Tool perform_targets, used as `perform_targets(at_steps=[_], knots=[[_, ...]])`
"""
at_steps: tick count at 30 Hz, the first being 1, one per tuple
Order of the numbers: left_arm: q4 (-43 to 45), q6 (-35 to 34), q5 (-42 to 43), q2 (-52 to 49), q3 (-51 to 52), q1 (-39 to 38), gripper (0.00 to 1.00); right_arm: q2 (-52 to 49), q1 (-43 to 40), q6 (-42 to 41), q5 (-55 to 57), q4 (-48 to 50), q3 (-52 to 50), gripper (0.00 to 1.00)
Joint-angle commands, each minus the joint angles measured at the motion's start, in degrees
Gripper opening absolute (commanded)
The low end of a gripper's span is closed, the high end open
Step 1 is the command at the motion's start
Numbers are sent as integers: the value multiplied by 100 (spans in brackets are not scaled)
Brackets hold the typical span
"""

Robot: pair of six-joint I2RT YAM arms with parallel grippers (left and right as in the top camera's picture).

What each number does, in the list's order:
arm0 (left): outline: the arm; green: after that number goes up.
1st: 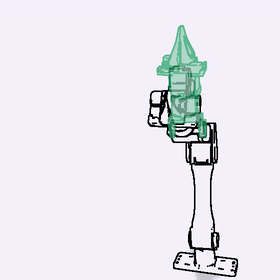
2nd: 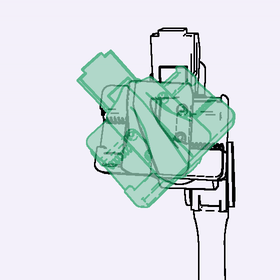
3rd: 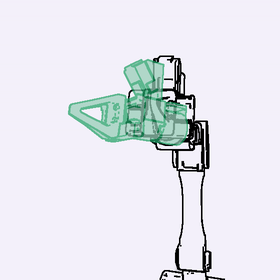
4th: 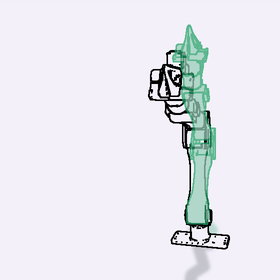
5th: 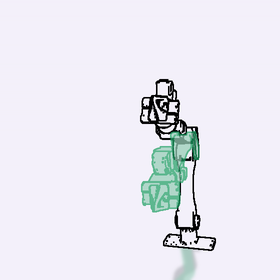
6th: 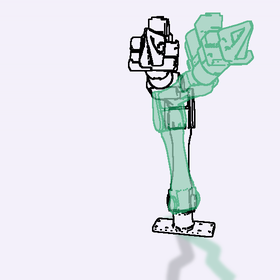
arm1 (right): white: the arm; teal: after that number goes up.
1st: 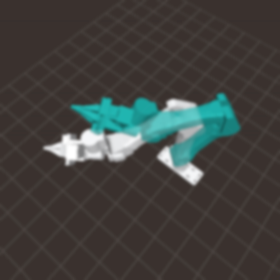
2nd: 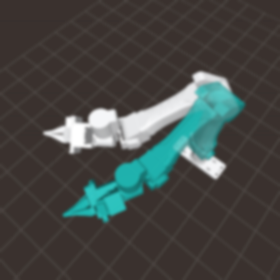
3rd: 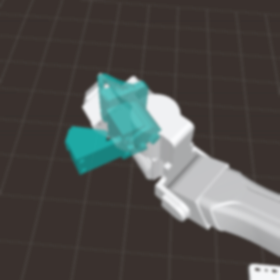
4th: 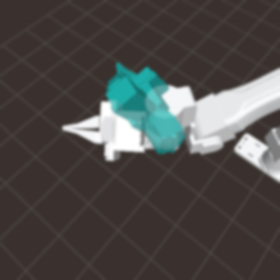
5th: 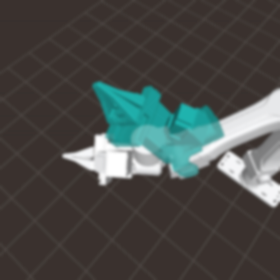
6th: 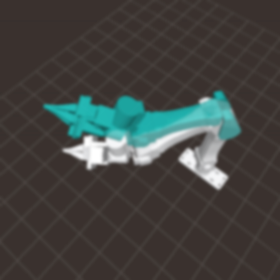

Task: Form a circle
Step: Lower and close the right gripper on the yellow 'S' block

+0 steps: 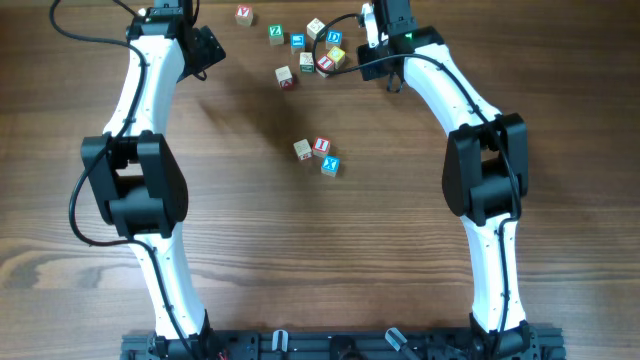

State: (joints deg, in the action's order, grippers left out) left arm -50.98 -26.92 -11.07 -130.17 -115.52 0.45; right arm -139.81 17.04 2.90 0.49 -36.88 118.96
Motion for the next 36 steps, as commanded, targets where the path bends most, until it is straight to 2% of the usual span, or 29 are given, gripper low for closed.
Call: perform_targets(at_steps=[1,10,18,19,22,28,32,36], knots=[[13,-57,-9,9,-96,31,100,-249,-24,-13,61,42,-50,47],[13,-57,-9,9,-96,31,100,-323,-24,-11,59,59,-50,45],[13,-57,-11,9,-96,31,100,-409,-20,-7,63,103,-48,34],[13,-57,-9,9,-96,31,100,-409,-20,-9,61,131,-48,34],[13,-57,-9,9,-96,31,100,-409,-20,-9,63,190,-48,48],[13,-57,-11,9,-96,31,100,-341,-20,-9,63,256,-42,47],[15,-57,-9,9,-96,31,100,-306,-20,-7,63,262,-42,40],[15,-57,-11,9,-96,31,100,-302,-20,-7,66,332,-39,43]])
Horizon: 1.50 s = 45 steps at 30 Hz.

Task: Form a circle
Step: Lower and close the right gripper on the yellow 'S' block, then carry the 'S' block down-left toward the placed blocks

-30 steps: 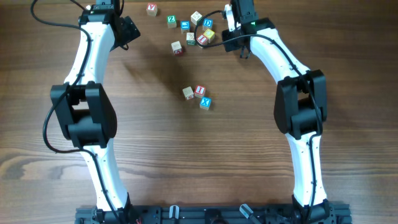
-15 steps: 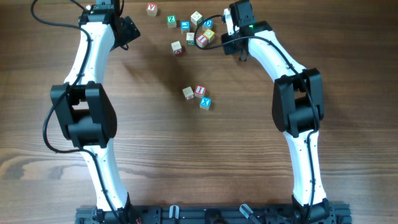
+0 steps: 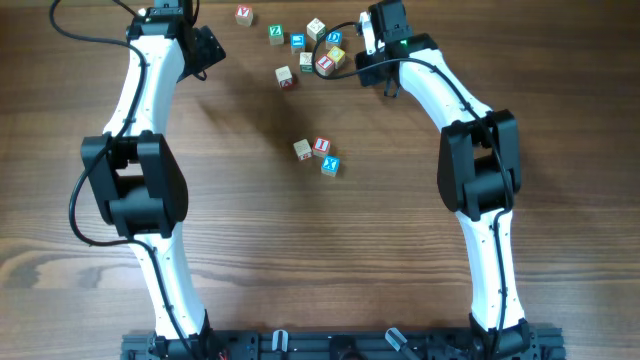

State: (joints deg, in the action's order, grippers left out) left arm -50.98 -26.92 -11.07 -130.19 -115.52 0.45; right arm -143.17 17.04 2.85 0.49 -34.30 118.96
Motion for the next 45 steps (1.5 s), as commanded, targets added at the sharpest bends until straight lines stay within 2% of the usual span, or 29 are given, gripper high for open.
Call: perform_targets(at_steps=[1,6,8,10,14,16,18,26,31,33,36,39,45], knots=[[13,-57,-11,11,-96,31,100,57,-20,0,90,96,-31,44],[13,-57,-11,11,-96,31,100,125,-20,0,127,129,-13,43],[13,-57,-9,11,-96,31,100,125,-20,-2,127,107,-13,38],[13,-57,-9,11,-96,31,100,125,-20,0,127,107,-13,37],[13,-57,-9,11,-96,31,100,133,-20,0,129,105,-4,42],[13,-57,-11,11,-96,31,100,136,-20,0,129,105,-4,35],[13,-57,-9,11,-96,31,100,162,-20,9,131,107,-4,23],[13,-57,-11,11,-96,31,100,833,-13,15,304,-11,-4,22],[13,-57,-9,11,-96,31,100,1596,-7,15,-540,-514,-4,23],[13,-57,-11,11,-96,31,100,1950,85,13,-994,-1001,-4,28],[13,-57,-9,11,-96,31,100,2173,304,-9,-1180,-1545,-4,28],[13,-57,-11,11,-96,31,100,2232,748,-111,-1453,-2179,-4,24],[13,-57,-11,11,-96,31,100,2218,2039,-713,-1447,-3005,-22,23]])
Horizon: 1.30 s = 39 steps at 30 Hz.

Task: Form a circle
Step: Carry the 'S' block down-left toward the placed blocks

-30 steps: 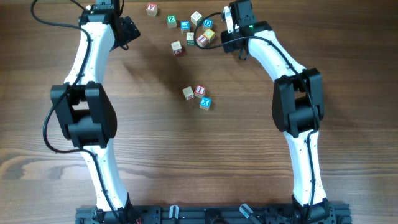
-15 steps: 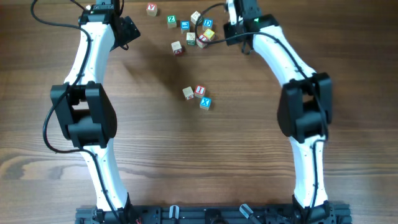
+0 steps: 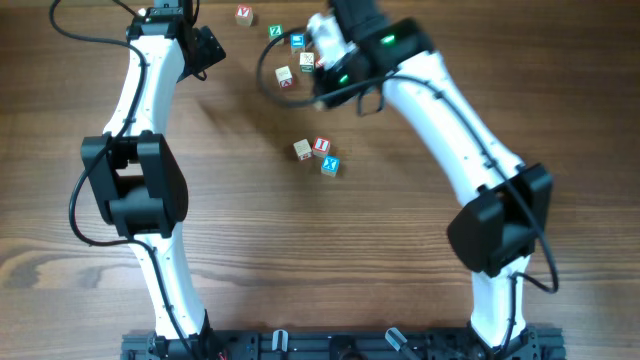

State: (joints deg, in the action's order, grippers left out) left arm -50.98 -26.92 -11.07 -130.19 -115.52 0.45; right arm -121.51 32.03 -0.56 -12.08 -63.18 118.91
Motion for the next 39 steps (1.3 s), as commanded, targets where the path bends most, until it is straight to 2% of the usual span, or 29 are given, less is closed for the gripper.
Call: perform_targets(at_steps=[1,8,14,18,25,27,29,31,35,39], knots=[[13,-57,-9,11,-96,31,100,35,713,-444,-157,-157,-17,22],[13,-57,-9,11,-96,31,100,-417,1825,-1906,721,-210,-55,21],[15,-57,-11,11,-96,31,100,-1084,2061,-2983,1010,-105,-55,21],[13,-57,-9,11,-96,31,100,-1460,2061,-3263,1108,26,-55,21],[13,-57,-9,11,-96,31,100,-1821,2061,-3268,1241,319,-55,22],[13,-57,-9,11,-96,31,100,-1867,2061,-3261,1401,308,-55,29],[13,-57,-9,11,-96,31,100,-1886,2061,-3261,1403,306,-55,30],[15,-57,-9,11,-96,31,100,-1886,2061,-3259,1353,315,-55,41],[13,-57,-9,11,-96,31,100,-1856,2061,-3239,1226,339,-37,56],[13,-57,-11,11,-96,31,100,-1624,2039,-3040,1215,490,13,76]])
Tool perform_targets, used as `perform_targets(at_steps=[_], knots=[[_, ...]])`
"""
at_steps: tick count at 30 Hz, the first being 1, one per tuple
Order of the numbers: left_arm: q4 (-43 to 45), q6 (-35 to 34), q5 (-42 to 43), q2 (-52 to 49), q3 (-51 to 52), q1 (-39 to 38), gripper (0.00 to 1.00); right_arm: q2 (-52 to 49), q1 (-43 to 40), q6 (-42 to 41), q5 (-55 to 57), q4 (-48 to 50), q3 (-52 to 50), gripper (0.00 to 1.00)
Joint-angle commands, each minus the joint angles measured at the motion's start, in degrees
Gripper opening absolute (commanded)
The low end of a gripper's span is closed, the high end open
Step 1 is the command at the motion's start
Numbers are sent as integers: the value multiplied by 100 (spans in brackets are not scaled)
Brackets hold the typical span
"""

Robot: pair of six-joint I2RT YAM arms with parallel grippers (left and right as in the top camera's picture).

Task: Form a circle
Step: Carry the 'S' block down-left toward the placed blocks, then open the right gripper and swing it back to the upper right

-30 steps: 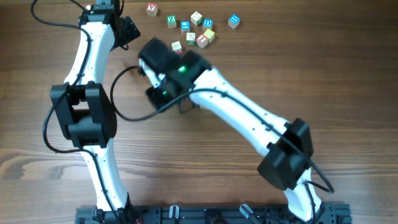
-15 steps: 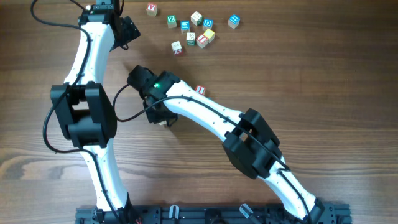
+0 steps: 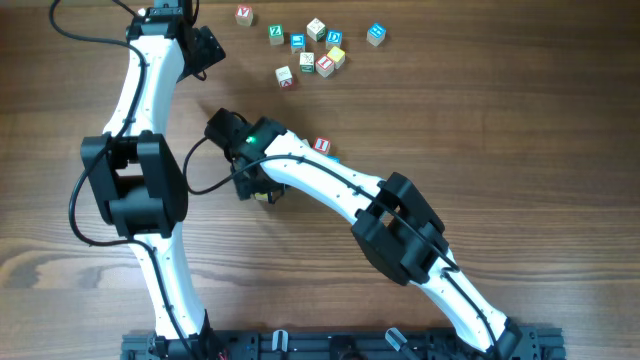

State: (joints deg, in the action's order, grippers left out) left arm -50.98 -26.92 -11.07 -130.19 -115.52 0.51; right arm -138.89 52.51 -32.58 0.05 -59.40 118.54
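Observation:
Several small lettered cubes lie at the table's far edge, among them a blue cube (image 3: 376,34), a yellow one (image 3: 338,57) and a tan one (image 3: 284,75). Mid-table a red cube (image 3: 321,145) shows beside my right arm, and a blue cube (image 3: 333,158) peeks out from under it. My right gripper (image 3: 262,190) reaches far left of centre, low over the table. A small yellowish thing (image 3: 266,197) shows at its tip; whether it is gripped cannot be told. My left gripper (image 3: 205,45) hangs at the far left, away from the cubes.
The right arm (image 3: 330,185) lies diagonally across the table's middle and covers part of the mid-table cubes. The left arm (image 3: 135,180) runs along the left side. Bare wooden table (image 3: 520,120) spreads to the right.
My right gripper has gone from the far cube cluster to left of centre, near the table. The tan mid-table cube is out of sight, and a blue cube shows at the far right of the cluster.
My right gripper first hovered at the right end of the far cluster, and stayed about there. Later it was over the cluster's near side. Now it is down left of centre, its arm across the three mid-table cubes. The left arm stayed put.

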Motion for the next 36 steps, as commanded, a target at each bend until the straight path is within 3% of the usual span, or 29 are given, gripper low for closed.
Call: perform_targets(at_steps=[1,5,8,9,17,25,29,36], knots=[[13,-57,-9,11,-96,24,100,223,-20,275,2,173,92,82],[13,-57,-9,11,-96,24,100,968,-321,428,44,442,203,86],[13,-57,-11,11,-96,24,100,1515,-1023,584,44,398,203,88],[13,-57,-11,11,-96,24,100,1569,-1161,614,44,354,203,100],[13,-57,-9,11,-96,24,100,1641,-2931,1784,68,-413,74,100],[13,-57,-11,11,-96,24,100,1631,-4332,1849,214,-470,-387,100],[15,-57,-9,11,-96,24,100,1631,-4802,1851,214,2,-387,100],[13,-57,-9,11,-96,24,100,1631,-4883,1851,214,844,-387,100]])
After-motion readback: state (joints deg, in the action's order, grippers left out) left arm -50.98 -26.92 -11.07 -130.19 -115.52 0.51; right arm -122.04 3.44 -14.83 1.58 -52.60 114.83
